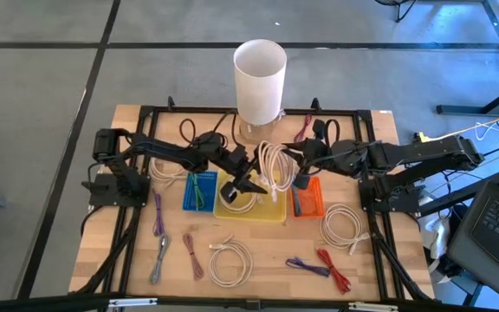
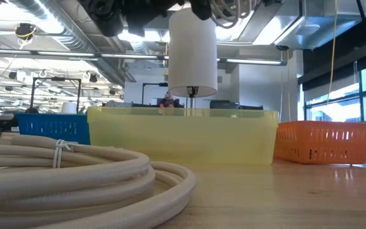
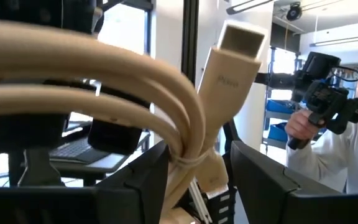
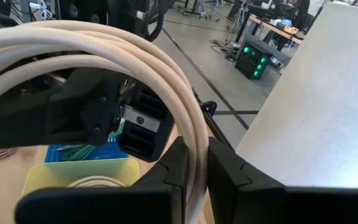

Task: Pick & Place USB Port
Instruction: Put the light brown HDMI cable into the yellow bin

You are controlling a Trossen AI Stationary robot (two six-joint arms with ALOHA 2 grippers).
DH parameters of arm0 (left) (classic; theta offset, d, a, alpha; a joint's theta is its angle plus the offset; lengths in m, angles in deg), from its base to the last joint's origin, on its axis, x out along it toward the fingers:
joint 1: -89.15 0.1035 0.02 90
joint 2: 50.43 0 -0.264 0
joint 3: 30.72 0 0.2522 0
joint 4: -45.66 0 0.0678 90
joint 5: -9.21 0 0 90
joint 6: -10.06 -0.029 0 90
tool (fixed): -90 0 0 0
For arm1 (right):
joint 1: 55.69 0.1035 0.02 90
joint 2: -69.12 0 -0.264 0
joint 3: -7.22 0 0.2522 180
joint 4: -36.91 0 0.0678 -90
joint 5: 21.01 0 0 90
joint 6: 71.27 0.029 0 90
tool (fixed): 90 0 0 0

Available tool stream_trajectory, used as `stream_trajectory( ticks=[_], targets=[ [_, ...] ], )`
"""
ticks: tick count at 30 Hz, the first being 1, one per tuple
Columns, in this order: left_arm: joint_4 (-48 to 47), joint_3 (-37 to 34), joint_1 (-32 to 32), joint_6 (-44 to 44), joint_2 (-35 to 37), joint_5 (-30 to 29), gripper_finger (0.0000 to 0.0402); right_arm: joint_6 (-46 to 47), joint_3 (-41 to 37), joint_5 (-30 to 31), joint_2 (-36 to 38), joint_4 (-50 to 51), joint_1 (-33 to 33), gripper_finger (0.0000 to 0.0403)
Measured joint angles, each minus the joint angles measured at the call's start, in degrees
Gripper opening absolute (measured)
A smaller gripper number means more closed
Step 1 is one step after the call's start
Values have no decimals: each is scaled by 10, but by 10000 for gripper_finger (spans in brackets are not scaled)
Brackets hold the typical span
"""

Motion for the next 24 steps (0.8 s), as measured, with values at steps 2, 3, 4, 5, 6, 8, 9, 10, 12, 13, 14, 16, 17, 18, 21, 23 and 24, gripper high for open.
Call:
stream_trajectory(
  ticks=[2,3,4,5,6,8,9,10,12,13,14,16,17,18,21,23,24],
  targets=[
    [0,5,0,-1,0,0,165,0,0,0,0,0,0,34],
    [0,6,0,-1,0,0,165,0,0,0,0,0,0,34],
    [1,7,0,-2,0,0,165,0,0,0,0,0,0,34],
    [1,7,0,-2,0,0,165,0,0,0,0,0,0,34],
    [1,7,0,-5,0,-1,166,0,0,0,0,0,0,34],
    [1,7,0,-7,0,-8,165,0,0,0,0,0,0,34],
    [1,7,0,-9,0,-9,162,0,0,0,0,0,0,34],
    [1,7,0,-11,0,-11,155,1,0,0,0,0,0,34],
    [1,7,0,-14,0,-18,130,1,0,0,0,0,0,34],
    [1,7,0,-18,0,-18,111,1,0,0,0,0,0,34],
    [0,7,0,-23,0,-17,89,2,0,0,0,0,0,34],
    [0,7,0,-33,0,-12,44,2,0,0,0,0,0,34],
    [-1,7,1,-37,0,-7,40,2,0,0,0,0,0,34],
    [-1,7,2,-39,0,-5,40,2,0,0,0,0,0,34],
    [-1,7,2,-40,0,-5,40,1,0,0,0,0,0,34],
    [-2,7,2,-41,0,-5,40,-1,0,0,0,0,0,43],
    [-3,7,2,-41,0,-5,40,-7,0,0,0,0,0,58]
  ],
)
